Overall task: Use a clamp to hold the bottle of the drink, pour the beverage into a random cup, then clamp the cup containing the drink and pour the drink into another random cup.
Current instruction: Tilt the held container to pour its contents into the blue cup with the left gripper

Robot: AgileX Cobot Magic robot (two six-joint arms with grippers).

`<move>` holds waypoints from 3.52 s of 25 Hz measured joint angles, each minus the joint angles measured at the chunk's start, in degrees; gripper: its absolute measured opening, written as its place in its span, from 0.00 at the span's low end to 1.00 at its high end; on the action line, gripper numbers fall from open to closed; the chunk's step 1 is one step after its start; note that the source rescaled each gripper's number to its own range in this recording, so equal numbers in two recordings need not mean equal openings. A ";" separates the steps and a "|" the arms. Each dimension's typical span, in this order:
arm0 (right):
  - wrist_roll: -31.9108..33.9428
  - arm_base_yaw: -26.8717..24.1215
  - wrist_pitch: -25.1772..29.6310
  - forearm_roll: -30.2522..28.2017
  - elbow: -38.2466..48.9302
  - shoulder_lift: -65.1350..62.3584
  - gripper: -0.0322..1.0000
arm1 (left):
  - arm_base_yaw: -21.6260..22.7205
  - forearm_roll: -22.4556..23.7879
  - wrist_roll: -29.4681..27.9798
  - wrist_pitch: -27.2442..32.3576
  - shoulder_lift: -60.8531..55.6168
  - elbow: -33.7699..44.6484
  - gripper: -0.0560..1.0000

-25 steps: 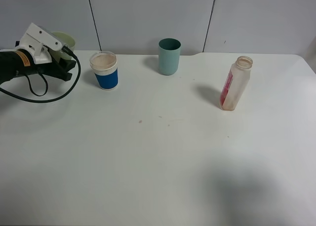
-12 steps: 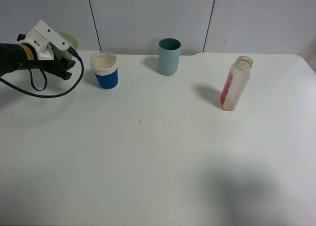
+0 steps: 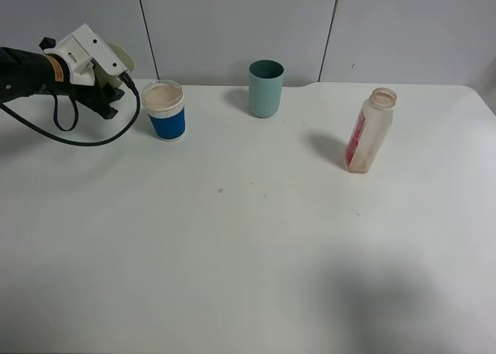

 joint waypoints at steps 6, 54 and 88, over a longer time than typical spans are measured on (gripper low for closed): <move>0.00 0.00 0.00 0.00 0.00 0.00 0.61 | -0.91 2.06 0.05 1.47 -1.68 -0.44 0.06; 0.00 0.00 0.00 0.00 0.00 0.00 0.61 | -6.11 13.44 6.35 12.60 -4.39 -3.59 0.06; 0.00 0.00 0.00 0.00 0.00 0.00 0.61 | -7.78 21.51 6.52 15.03 -4.39 -3.62 0.06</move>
